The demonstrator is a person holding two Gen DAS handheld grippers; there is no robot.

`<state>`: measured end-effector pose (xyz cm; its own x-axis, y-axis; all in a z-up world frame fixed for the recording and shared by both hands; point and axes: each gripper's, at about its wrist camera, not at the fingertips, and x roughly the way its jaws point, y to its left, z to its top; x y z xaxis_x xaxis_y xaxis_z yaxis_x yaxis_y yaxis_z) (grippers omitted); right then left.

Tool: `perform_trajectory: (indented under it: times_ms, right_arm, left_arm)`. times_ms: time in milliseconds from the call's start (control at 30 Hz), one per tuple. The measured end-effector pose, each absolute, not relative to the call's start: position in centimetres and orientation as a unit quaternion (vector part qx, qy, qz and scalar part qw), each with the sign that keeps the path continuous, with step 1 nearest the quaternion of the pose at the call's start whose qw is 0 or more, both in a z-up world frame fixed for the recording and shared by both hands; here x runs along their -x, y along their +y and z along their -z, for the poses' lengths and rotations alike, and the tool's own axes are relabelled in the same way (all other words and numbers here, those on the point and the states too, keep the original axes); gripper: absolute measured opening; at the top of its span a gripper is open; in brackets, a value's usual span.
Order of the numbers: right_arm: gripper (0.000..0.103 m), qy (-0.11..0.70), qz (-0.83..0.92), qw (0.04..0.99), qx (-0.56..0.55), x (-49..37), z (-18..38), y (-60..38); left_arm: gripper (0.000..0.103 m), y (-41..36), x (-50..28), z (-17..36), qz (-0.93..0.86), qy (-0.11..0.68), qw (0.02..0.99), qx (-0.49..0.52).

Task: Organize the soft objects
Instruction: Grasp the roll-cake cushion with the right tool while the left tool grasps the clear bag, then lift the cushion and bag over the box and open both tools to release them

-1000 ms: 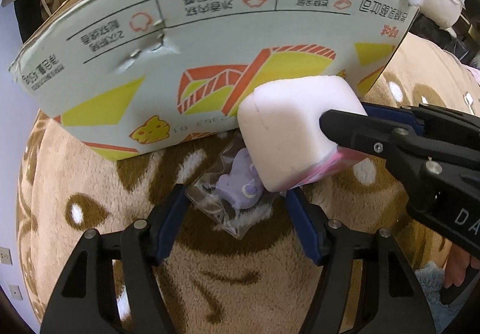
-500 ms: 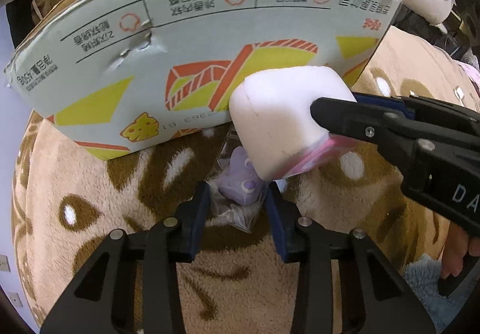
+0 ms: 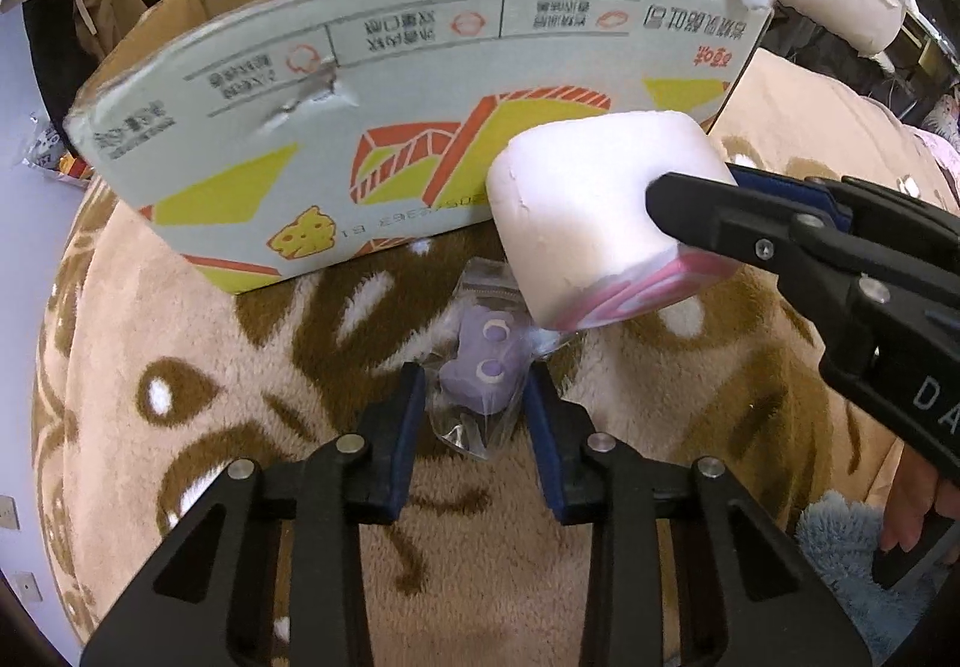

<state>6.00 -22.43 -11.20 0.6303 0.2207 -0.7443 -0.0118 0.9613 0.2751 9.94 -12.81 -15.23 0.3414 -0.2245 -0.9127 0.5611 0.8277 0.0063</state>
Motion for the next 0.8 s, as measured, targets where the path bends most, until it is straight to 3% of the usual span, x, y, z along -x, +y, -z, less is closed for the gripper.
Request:
perform_trajectory:
  times_ms: [33,100,533,800]
  right_arm:
    - [0.021,0.422,-0.064,0.896,-0.121,-5.9,10.9,-22.3]
    - [0.021,0.415,-0.059,0.901,-0.115,-5.3,10.1,-22.3]
    - [0.021,0.387,-0.026,0.917,-0.094,-3.4,7.0,-22.5]
    - [0.021,0.356,-0.009,0.931,-0.080,-2.3,4.5,-22.7]
  left_arm:
    - [0.030,-12.9,-9.7,14.8,0.245,0.517,0.804,-0.160]
    - [0.014,-12.7,-9.1,13.8,0.251,0.516,0.805,-0.155]
    - [0.011,-9.7,-8.0,10.0,0.250,0.508,0.814,-0.128]
    - [0.011,-7.5,-5.6,5.7,0.245,0.453,0.849,-0.118]
